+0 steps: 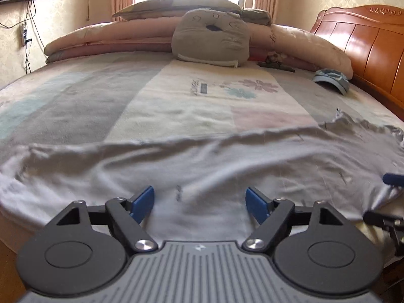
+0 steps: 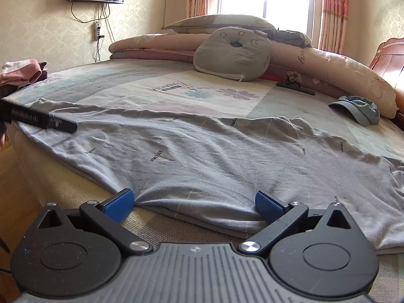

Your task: Fold clothes

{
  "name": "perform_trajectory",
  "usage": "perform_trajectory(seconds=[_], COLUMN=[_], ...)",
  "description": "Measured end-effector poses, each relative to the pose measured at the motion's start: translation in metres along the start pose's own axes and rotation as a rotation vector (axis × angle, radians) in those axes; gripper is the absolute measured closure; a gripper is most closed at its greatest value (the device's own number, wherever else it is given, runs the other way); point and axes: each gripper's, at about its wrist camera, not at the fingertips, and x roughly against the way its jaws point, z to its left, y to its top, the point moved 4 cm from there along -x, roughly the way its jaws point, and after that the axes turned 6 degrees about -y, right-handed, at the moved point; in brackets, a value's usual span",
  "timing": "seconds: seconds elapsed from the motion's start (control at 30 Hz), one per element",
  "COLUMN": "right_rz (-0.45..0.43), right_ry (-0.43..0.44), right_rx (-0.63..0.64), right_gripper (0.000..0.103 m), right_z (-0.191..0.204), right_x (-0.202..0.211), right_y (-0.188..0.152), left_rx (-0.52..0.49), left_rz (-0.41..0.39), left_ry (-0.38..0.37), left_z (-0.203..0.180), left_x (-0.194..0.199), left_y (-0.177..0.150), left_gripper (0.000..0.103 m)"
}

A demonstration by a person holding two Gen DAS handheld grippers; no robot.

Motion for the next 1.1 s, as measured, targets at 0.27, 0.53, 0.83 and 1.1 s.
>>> perform_trajectory(seconds=[0.27, 0.53, 0.83, 1.1], right_rz=[0.000, -0.005, -0.004, 0.027], right_ry=[0.000, -0.009, -0.022, -0.020], right_rx=[0.004, -0.003, -0.009, 0.002], right_gripper=[0.000, 0.000, 0.000, 0.000], right_z=[0.000, 0.002, 0.003, 0.001], right_x=[0.000, 0.000, 0.001, 0.001], right_y=[-0.001, 0.000, 0.000, 0.011], left_rx=[0.050, 0.122, 0.260, 0.184], left_rz=[-0.055, -0.039, 0.000, -0.034], left_ry=[0.100, 0.082, 0.255, 0.180], left_z=[0.020, 0.058, 0.124, 0.115], left_x=[0.019, 0.035, 0.035, 0.024], left_y=[0.006, 0.006, -0.005, 0.036], left_gripper=[0.019, 0.019, 0.014, 0.014])
